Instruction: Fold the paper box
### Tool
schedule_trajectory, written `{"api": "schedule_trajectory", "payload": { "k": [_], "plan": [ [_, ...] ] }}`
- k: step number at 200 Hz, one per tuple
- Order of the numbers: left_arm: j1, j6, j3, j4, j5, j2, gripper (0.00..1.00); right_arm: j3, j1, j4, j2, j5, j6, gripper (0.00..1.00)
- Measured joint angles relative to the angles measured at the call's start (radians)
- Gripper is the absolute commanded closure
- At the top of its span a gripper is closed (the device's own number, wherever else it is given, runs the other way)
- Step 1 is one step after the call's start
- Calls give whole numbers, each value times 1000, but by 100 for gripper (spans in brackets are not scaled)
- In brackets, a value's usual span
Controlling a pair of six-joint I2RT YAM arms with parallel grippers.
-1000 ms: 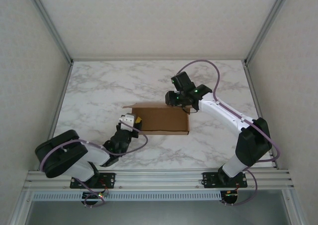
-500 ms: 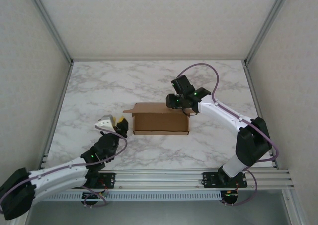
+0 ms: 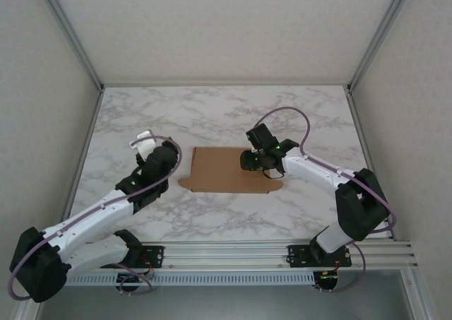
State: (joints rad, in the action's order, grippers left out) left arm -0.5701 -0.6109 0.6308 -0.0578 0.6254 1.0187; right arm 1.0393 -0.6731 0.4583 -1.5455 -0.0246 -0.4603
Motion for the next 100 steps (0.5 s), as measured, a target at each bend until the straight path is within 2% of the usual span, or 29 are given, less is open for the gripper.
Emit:
{"api": "schedule_trajectory", "payload": {
  "k": [23,60,81,100],
  "plan": [
    [113,17,15,-6,-209,60,28,-4,0,1,-1,3,9,55],
    [122,43,69,8,-563,233,26,-2,12,32,46,21,39,40],
    [122,58,71,4,-668,281,25,15,41,73,95,23,56,35],
    [122,70,71,-6,-712,288,24,15,77,105,146,23,55,31]
  ]
}}
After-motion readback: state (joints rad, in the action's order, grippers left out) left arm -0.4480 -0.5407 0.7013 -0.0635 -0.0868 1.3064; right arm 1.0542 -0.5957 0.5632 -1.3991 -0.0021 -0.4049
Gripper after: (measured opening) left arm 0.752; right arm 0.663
